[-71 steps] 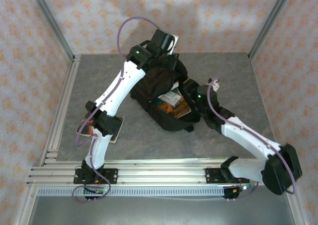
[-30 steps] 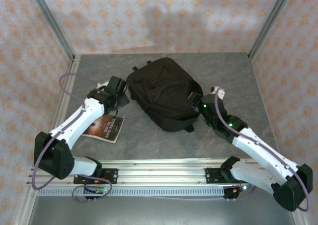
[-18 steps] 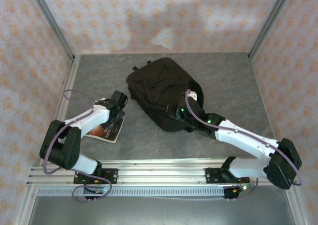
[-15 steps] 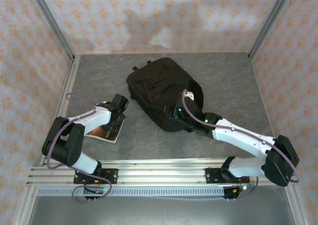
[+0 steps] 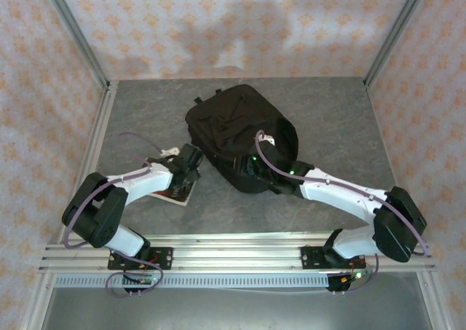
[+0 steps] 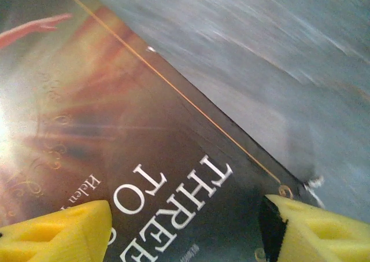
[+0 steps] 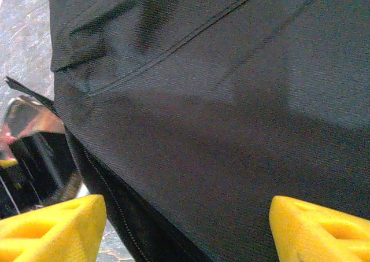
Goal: Pack the student bag
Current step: Move the book to the bottom-center of the table.
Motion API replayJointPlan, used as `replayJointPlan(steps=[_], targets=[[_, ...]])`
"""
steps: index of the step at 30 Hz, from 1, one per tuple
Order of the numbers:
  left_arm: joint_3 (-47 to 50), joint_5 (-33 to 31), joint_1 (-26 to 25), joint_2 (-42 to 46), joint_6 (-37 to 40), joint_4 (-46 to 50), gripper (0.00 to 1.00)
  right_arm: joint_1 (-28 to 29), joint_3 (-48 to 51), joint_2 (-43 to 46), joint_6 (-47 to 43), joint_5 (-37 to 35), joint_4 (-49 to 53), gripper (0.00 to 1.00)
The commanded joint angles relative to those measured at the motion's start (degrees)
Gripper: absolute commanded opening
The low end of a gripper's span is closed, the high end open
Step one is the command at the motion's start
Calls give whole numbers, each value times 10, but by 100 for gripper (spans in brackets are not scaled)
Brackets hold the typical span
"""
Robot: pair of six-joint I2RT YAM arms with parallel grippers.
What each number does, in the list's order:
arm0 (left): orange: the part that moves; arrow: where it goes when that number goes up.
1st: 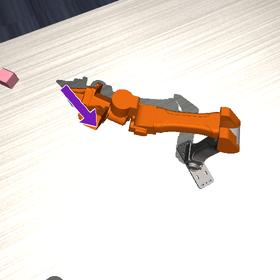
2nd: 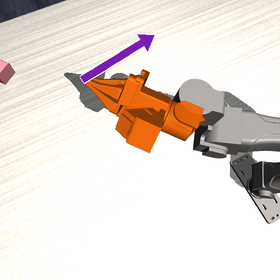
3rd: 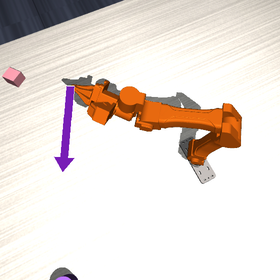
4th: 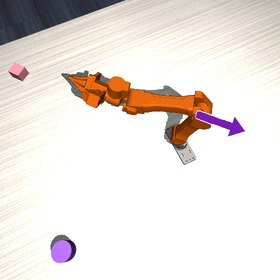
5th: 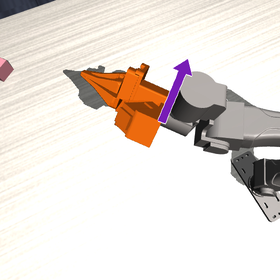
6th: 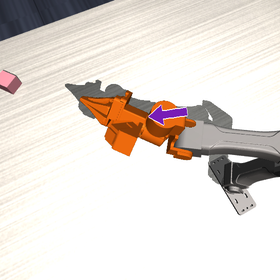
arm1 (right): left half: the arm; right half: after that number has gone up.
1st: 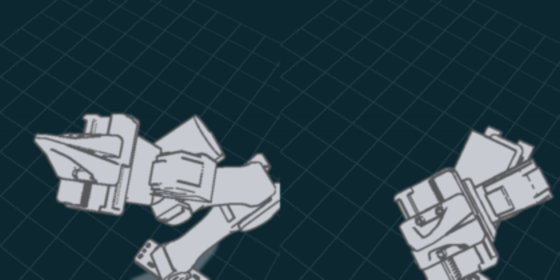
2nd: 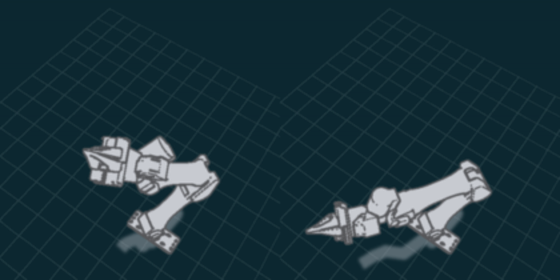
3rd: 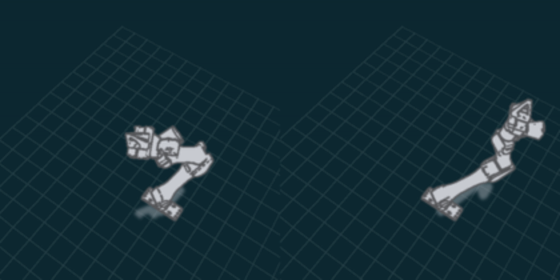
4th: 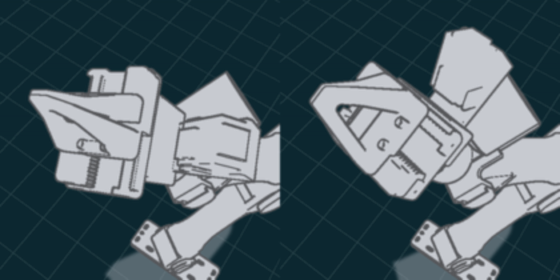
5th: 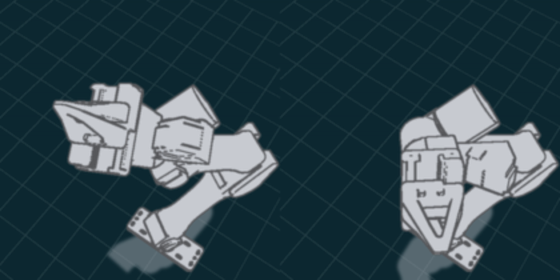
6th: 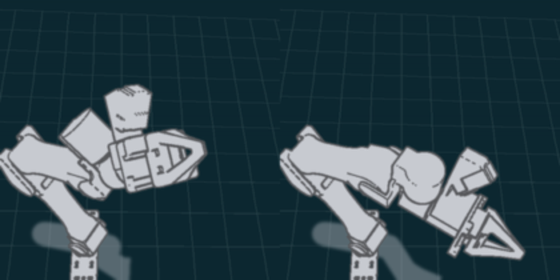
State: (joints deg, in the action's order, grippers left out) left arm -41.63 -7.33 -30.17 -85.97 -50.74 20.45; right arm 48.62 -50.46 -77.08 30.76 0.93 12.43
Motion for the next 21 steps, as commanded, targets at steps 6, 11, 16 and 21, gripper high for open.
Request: replayJointPlan(steps=[6, 11, 16, 21], targets=[[22, 131, -99, 10, 35, 47, 62, 3, -29, -7, -6, -2, 23, 74], [64, 130, -101, 91, 36, 74, 53, 3, -31, -8, -14, 7, 25, 72], [63, 36, -99, 233, 8, 152, 54, 7, -69, -41, -39, 42, 40, 67], [98, 19, -59, 316, -47, 172, 46, 28, -144, -104, -66, 53, 82, 60]])
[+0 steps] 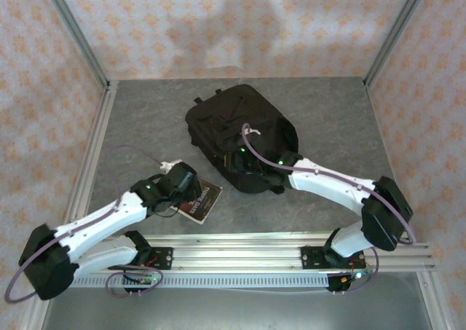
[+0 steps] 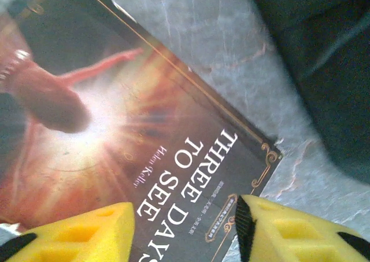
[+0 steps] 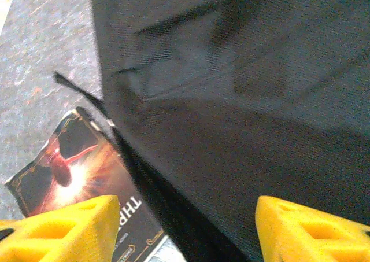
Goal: Pack the student bag
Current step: Move the book to the bottom-center of the table.
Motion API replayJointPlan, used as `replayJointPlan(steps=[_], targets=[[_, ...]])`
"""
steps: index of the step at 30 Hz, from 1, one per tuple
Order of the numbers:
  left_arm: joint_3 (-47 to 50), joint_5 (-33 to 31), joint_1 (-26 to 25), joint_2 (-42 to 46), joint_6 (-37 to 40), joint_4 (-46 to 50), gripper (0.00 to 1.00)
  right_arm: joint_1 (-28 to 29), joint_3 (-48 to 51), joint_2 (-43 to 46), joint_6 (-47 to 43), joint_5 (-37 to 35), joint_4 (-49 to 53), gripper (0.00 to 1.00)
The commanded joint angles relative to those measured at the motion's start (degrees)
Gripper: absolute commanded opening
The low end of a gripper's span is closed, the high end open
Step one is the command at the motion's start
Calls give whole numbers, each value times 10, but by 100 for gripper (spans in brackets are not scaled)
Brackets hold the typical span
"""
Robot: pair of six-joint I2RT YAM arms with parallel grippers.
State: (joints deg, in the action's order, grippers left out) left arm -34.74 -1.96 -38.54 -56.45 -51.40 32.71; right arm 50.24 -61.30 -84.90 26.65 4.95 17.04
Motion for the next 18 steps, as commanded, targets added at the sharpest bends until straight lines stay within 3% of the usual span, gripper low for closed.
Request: replayJointPlan(steps=[1, 4, 7, 18], targets=[[47, -18, 45, 30, -50, 42, 43, 14, -52, -45, -26, 18, 43, 58], [98, 37, 109, 42, -68, 10, 36, 27, -111, -103, -28, 32, 70, 55], [130, 49, 142, 43, -75, -29, 36, 44, -174, -163, -36, 32, 100, 53], [143, 20, 159, 35, -65, -40, 34, 55, -310, -312, -59, 30, 163, 54]])
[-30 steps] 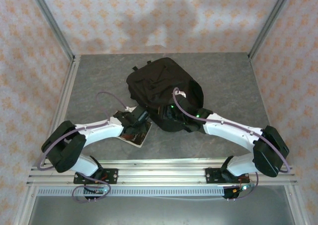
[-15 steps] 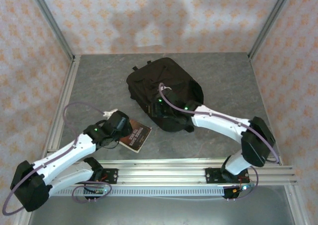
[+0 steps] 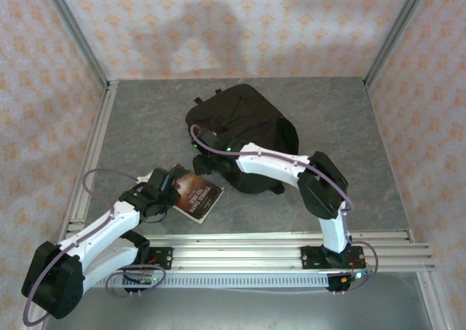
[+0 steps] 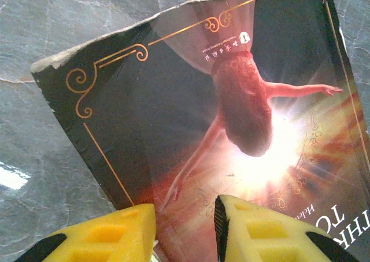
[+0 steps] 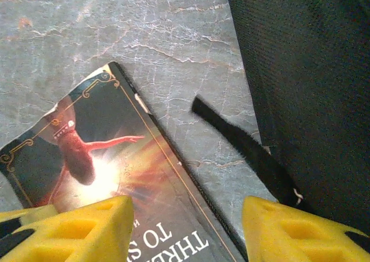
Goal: Pack the student bag
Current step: Move the book to the bottom-center of the table.
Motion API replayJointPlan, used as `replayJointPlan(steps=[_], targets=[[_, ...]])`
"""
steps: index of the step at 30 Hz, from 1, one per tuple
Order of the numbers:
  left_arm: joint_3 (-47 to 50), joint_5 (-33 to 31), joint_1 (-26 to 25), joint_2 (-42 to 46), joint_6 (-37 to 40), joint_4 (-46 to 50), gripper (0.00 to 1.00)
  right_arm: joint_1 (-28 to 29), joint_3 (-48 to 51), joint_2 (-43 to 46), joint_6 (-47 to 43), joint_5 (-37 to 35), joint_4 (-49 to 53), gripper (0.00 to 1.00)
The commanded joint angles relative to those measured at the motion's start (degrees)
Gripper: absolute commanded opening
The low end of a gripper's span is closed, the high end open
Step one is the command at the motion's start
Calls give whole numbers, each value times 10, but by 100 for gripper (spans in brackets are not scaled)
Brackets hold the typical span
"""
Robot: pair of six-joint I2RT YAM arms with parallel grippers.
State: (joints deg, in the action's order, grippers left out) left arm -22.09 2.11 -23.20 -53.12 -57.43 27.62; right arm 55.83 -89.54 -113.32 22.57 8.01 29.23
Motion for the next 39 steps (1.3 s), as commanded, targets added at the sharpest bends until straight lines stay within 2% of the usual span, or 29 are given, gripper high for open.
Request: replayJointPlan(steps=[1, 5, 13, 16, 19, 21, 24, 28, 29, 33, 39], targets=[[21, -22, 6, 0, -7, 12, 34, -1, -41, -42, -21, 0, 50, 56], [40, -13, 8, -19, -15, -4, 33, -1, -91, -97, -42, 1, 82, 62], [52, -15, 9, -31, -15, -10, 32, 0, -143, -168, -84, 4, 120, 65], [53, -17, 10, -24, -14, -6, 32, 1, -141, -157, -89, -25, 128, 64], [53, -22, 10, -19, -13, 1, 32, 1, -111, -101, -84, -66, 110, 63], [55, -25, 10, -17, -12, 2, 32, 1, -96, -56, -78, -87, 98, 60], [58, -26, 10, -18, -14, -1, 32, 2, -91, -9, -64, -79, 86, 49], [60, -26, 11, -27, -16, -10, 32, 4, -113, 1, -41, -71, 87, 14], [59, -25, 12, -29, -16, -11, 32, 6, -121, -5, -36, -71, 89, 9], [60, -24, 15, -28, -19, -8, 32, 7, -150, -43, -22, -62, 99, 11], [72, -29, 20, 0, -26, 0, 32, 10, -220, -139, -24, -55, 138, 20]])
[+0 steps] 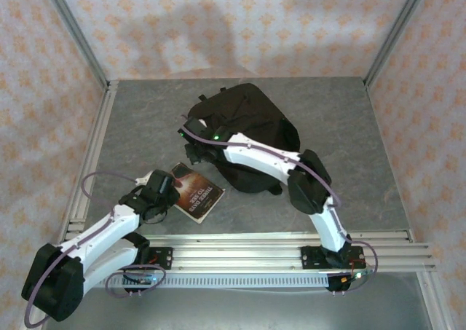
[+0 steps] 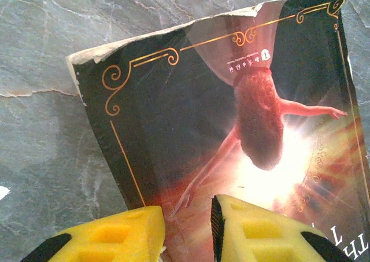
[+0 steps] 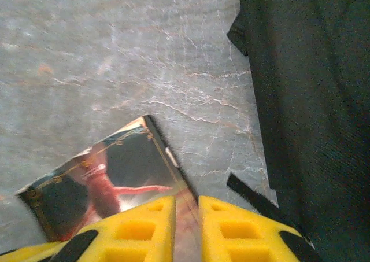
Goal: Pack the student bag
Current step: Move the book to the bottom-center of the table, then pick up the book from the bottom-center of the table.
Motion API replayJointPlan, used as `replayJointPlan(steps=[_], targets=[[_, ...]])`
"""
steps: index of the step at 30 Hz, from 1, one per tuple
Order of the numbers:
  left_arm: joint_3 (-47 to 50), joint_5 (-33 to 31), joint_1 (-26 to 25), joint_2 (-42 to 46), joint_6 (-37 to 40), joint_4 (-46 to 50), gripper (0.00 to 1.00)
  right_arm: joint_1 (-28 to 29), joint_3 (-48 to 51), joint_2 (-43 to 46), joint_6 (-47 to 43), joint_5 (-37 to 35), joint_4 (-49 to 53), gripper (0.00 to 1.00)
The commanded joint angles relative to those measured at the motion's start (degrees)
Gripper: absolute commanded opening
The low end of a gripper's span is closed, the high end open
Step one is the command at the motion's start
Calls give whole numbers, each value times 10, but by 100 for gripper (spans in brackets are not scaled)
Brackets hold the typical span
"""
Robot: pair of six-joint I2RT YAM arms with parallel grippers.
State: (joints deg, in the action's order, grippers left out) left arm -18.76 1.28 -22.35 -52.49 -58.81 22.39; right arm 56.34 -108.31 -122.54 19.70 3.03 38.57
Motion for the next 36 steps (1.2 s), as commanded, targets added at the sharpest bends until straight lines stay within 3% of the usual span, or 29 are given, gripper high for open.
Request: replayJointPlan(steps=[1, 7, 12, 18, 29, 36], targets=[[40, -21, 13, -1, -12, 53, 32, 5, -42, -61, 3, -6, 50, 22], [47, -11, 15, 3, -13, 45, 32, 11, -72, -117, -22, -37, 81, 43], [44, -5, 16, -15, -12, 31, 32, 11, -51, -126, -51, 1, 83, 55], [44, -3, 15, -35, -10, 18, 31, 10, -29, -125, -86, 149, 59, 56], [48, 0, 15, -37, -6, 14, 31, -10, -78, -155, -139, 267, 127, 56], [46, 0, 15, -33, -5, 16, 30, -56, -56, -110, -119, 440, 104, 51]])
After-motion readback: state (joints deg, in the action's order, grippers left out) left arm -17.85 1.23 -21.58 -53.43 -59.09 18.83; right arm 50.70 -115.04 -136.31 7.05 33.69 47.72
